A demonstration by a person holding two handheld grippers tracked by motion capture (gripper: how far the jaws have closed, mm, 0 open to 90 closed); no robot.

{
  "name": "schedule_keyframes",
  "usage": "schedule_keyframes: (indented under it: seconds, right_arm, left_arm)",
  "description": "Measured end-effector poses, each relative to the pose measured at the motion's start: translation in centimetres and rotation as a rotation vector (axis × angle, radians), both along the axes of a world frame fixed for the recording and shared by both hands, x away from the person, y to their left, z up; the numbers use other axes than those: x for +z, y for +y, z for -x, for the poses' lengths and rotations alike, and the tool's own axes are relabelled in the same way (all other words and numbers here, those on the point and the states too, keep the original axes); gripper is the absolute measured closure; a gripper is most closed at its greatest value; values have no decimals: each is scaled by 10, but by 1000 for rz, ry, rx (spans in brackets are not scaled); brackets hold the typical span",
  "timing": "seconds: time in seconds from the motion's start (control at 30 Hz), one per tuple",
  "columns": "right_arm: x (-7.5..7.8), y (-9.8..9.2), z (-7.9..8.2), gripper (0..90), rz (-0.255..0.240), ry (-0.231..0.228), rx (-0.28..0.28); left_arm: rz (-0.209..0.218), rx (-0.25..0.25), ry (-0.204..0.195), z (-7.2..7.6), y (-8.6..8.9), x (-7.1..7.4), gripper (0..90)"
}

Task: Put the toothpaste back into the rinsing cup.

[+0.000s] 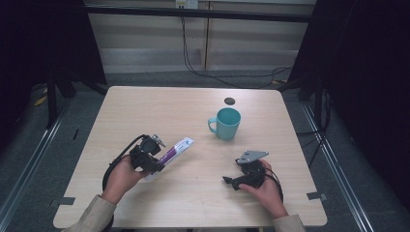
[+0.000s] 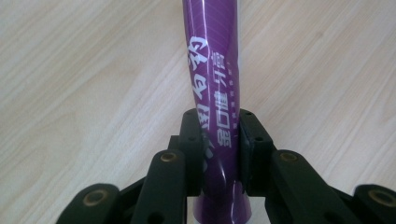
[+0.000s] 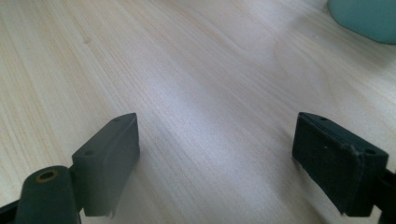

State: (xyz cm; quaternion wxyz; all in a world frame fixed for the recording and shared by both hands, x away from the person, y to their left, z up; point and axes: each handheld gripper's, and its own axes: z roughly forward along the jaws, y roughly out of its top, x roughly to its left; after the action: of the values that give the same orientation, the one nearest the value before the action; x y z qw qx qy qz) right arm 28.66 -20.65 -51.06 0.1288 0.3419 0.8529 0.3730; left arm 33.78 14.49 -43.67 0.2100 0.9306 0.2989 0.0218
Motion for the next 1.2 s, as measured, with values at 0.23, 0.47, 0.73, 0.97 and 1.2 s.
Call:
schedule_keyframes:
  seconds: [0.23,0.47,0.73,0.97,1.2]
  right_arm:
    - [10,2,-3,156,-75,5,-12]
    - [25,5,-12,182,-226,39,-48]
    - [43,19,-22,258,-311,49,-32]
    - [56,24,-28,293,-345,56,-37]
    - [64,33,-34,327,-371,65,-41]
  left_arm:
    - [48,5,-28,-2,-9,4,750]
    - [89,-5,-43,-1,-23,7,749]
    - [142,-35,-63,0,-42,11,750]
    - [171,-47,-76,1,-54,12,750]
    - [191,-56,-77,2,-59,13,751]
